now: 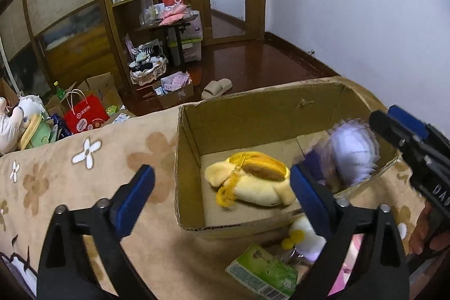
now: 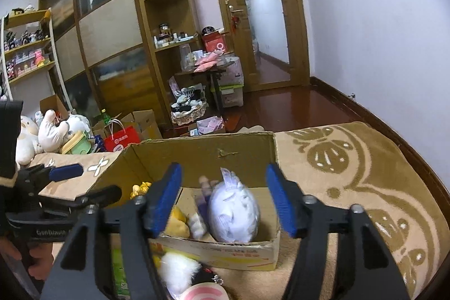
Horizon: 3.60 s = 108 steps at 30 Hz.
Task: Organize soft objects
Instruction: 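Withdraw both grippers from the box back toward the remaining toys, then grasp the black tissue pack with the left gripper while the right grasps the pink bear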
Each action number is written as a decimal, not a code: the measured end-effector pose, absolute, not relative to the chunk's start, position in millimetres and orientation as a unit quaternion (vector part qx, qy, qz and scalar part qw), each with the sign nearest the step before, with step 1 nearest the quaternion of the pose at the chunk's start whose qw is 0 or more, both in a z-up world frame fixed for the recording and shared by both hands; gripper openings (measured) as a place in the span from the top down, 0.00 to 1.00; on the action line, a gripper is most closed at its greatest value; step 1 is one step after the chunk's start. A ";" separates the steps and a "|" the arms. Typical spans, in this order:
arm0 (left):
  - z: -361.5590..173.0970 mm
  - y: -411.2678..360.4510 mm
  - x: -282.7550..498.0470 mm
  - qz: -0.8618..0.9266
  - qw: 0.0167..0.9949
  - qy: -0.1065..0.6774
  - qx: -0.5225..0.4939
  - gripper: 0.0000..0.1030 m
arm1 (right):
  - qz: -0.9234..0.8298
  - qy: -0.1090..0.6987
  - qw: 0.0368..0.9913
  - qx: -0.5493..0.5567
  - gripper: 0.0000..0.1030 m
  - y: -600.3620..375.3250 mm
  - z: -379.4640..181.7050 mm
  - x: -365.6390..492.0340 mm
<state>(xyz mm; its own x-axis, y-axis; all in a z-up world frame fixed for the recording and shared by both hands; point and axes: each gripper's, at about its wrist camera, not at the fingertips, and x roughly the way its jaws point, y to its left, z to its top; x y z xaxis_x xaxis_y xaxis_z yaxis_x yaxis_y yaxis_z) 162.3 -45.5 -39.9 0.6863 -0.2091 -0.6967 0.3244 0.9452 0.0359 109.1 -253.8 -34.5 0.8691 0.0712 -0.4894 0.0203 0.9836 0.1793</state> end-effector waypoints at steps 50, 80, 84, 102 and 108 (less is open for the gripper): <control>-22.0 -6.4 46.2 -0.118 0.870 0.471 0.088 0.05 | 0.032 0.413 0.905 0.101 0.00 -203.7 -56.8 -7.5; -93.7 -21.9 87.8 -0.157 0.792 0.589 0.039 0.05 | 0.044 0.540 0.837 0.084 0.00 -187.2 -111.4 27.0; -100.9 -26.6 89.2 -0.161 0.784 0.598 0.046 0.05 | 0.046 0.551 0.829 0.085 0.00 -186.3 -116.8 29.0; -134.7 -40.9 100.8 -0.168 0.743 0.645 0.060 0.05 | 0.050 0.602 0.793 0.075 0.11 -177.1 -147.1 42.6; -146.7 -45.5 107.7 -0.170 0.733 0.656 0.057 0.05 | 0.052 0.606 0.790 0.076 0.14 -175.9 -151.2 44.7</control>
